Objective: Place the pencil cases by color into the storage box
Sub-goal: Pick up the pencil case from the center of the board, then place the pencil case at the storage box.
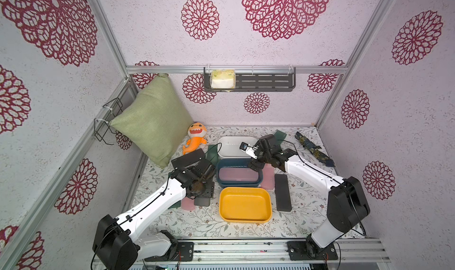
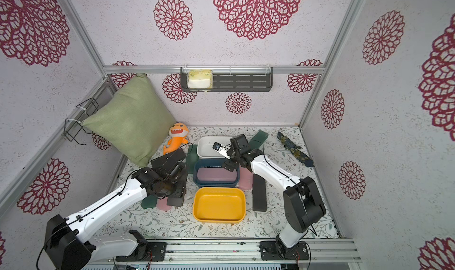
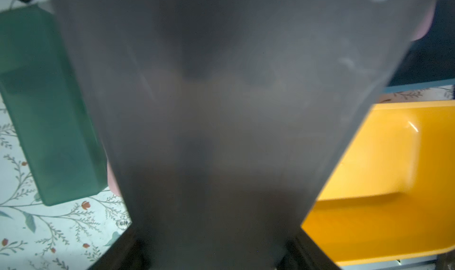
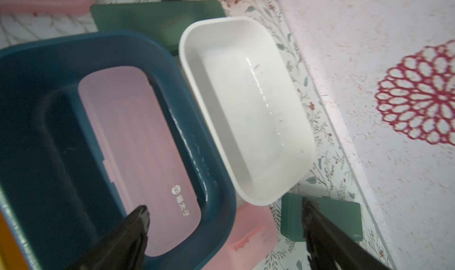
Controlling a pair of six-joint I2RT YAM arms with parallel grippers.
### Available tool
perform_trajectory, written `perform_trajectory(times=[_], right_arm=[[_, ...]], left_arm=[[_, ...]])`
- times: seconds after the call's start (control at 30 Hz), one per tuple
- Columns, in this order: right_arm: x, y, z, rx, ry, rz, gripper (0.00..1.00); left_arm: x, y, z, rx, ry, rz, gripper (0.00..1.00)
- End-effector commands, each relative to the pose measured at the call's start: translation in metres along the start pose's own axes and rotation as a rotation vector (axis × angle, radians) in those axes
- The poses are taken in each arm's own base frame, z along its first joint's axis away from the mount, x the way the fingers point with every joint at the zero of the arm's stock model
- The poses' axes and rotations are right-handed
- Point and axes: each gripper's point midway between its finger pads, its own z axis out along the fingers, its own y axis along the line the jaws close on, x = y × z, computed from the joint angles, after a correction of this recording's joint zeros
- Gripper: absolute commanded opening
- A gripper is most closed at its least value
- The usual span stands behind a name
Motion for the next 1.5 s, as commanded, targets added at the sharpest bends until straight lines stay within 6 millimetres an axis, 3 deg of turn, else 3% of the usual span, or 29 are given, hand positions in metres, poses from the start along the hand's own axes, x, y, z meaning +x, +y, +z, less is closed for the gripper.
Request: perform_trajectory(times=[0.0,0.23,0.4,0.53,0.67,0.8,0.93,1.07,1.47], right_arm=[[-0.009,-0.042,-0.023,0.144,-0.088,0.139,0.99],[0.009,-0.080,-0.053,0.272,-0.157,0.311,0.99],[0.013,-0.091,-0.074,0.315,-0.211,0.367,0.99],[0.016,-0.094,-0.089,0.342,-0.246,0.385,0.99],[0.025,-0.102,-0.107,0.380,-0.281,0.419,0.99],[0.036,-0.117,-0.123,0.430,-0.313,0.485,0.99],[0.045,-0.129,-0.133,0.459,-0.336,0.532,0.99],[0.049,-0.131,-0.137,0.461,-0.349,0.550,0.99],[0.053,-0.134,-0.143,0.465,-0.377,0.557,0.99]], left_arm=[[-0.022,-0.011,-0.018,0.015,-0.096,0.098,0.10],[-0.049,-0.049,-0.025,-0.009,-0.162,0.372,0.08],[-0.061,-0.078,-0.010,-0.023,-0.200,0.639,0.03],[-0.056,-0.106,0.004,0.065,-0.233,0.812,0.04],[-0.049,-0.131,0.004,0.170,-0.232,0.888,0.05],[-0.028,-0.149,0.008,0.205,-0.173,0.974,0.06],[0.003,-0.159,0.024,0.159,-0.040,1.089,0.05],[0.026,-0.154,0.039,0.109,0.078,1.169,0.05],[0.048,-0.150,0.052,0.074,0.139,1.304,0.05]])
